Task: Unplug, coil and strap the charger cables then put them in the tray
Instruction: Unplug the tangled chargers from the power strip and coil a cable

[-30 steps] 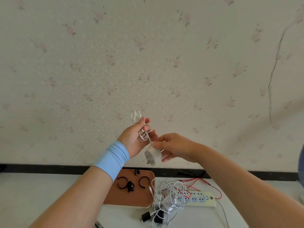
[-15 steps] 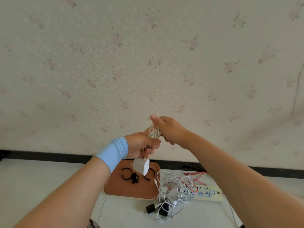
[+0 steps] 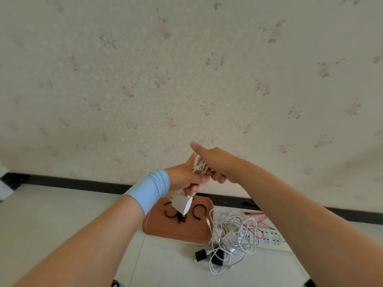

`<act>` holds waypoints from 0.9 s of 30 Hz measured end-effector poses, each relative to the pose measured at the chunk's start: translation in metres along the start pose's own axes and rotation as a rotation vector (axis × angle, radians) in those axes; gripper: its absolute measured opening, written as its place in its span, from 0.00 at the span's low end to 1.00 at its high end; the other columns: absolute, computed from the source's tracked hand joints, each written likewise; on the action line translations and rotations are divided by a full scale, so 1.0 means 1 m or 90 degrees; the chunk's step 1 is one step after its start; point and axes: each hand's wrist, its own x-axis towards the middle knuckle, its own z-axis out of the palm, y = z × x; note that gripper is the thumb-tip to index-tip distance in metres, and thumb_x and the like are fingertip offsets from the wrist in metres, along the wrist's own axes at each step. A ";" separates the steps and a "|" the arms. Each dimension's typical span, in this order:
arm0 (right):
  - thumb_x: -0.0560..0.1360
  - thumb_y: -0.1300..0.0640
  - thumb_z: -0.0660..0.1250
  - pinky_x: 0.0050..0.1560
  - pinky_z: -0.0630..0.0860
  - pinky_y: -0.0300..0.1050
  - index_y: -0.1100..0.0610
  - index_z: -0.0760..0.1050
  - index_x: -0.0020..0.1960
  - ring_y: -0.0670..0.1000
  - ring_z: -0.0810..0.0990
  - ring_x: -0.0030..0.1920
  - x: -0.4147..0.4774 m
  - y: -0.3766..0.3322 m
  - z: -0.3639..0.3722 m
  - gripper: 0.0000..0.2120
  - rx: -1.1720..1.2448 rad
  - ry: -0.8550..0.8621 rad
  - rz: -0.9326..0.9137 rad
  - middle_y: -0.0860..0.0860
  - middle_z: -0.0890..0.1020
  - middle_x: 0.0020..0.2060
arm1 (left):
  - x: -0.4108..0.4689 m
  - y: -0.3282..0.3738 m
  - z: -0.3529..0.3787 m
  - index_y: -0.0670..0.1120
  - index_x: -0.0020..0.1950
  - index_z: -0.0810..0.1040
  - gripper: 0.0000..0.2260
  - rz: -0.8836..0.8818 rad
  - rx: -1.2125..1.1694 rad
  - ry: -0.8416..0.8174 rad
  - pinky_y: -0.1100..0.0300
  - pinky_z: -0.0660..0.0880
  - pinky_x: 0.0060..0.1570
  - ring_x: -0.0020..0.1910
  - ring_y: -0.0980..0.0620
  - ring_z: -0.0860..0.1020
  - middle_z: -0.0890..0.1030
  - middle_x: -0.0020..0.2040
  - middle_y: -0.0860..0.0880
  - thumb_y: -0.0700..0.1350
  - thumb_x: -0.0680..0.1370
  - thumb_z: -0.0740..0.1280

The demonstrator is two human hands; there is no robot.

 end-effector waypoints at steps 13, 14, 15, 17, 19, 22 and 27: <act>0.79 0.57 0.61 0.22 0.63 0.39 0.58 0.69 0.34 0.49 0.68 0.24 0.003 -0.006 0.000 0.15 -0.187 0.181 -0.050 0.51 0.72 0.27 | -0.002 0.017 -0.002 0.44 0.53 0.84 0.12 0.024 0.210 0.119 0.59 0.74 0.58 0.47 0.56 0.84 0.86 0.46 0.52 0.51 0.78 0.67; 0.79 0.56 0.61 0.23 0.64 0.39 0.58 0.70 0.35 0.49 0.69 0.24 0.004 -0.005 0.000 0.14 -0.180 0.179 -0.049 0.51 0.72 0.28 | -0.002 0.018 -0.003 0.44 0.54 0.83 0.14 0.019 0.235 0.106 0.62 0.71 0.57 0.47 0.58 0.83 0.86 0.45 0.54 0.52 0.80 0.64; 0.80 0.56 0.61 0.24 0.65 0.39 0.59 0.71 0.37 0.50 0.70 0.24 0.006 -0.002 0.000 0.14 -0.162 0.175 -0.046 0.52 0.72 0.28 | -0.002 0.018 -0.003 0.44 0.54 0.83 0.16 0.018 0.253 0.098 0.63 0.69 0.56 0.46 0.58 0.82 0.85 0.43 0.56 0.53 0.81 0.62; 0.79 0.57 0.60 0.24 0.65 0.40 0.61 0.72 0.36 0.52 0.69 0.22 0.009 0.004 0.000 0.14 -0.133 0.166 -0.021 0.54 0.74 0.27 | 0.003 0.013 -0.002 0.43 0.54 0.81 0.18 0.005 0.255 0.076 0.59 0.69 0.54 0.44 0.53 0.77 0.83 0.41 0.53 0.54 0.82 0.59; 0.78 0.56 0.61 0.26 0.64 0.40 0.62 0.74 0.36 0.52 0.68 0.22 0.018 0.014 0.002 0.14 -0.098 0.124 -0.010 0.56 0.77 0.27 | 0.012 0.004 -0.003 0.44 0.56 0.80 0.17 -0.031 0.239 0.048 0.53 0.72 0.58 0.44 0.49 0.75 0.80 0.40 0.49 0.54 0.83 0.57; 0.82 0.46 0.61 0.26 0.66 0.41 0.62 0.75 0.45 0.50 0.67 0.23 0.033 0.026 0.002 0.19 0.077 0.036 0.002 0.55 0.77 0.29 | 0.031 -0.016 -0.018 0.46 0.50 0.77 0.13 -0.084 0.223 0.054 0.45 0.73 0.62 0.43 0.46 0.75 0.79 0.40 0.45 0.53 0.83 0.57; 0.84 0.43 0.56 0.29 0.73 0.44 0.59 0.75 0.59 0.52 0.73 0.29 0.074 0.058 0.002 0.20 -0.024 0.021 0.031 0.55 0.79 0.40 | 0.047 -0.048 -0.061 0.42 0.46 0.71 0.09 -0.144 0.006 0.129 0.53 0.73 0.44 0.34 0.48 0.72 0.73 0.39 0.46 0.44 0.84 0.57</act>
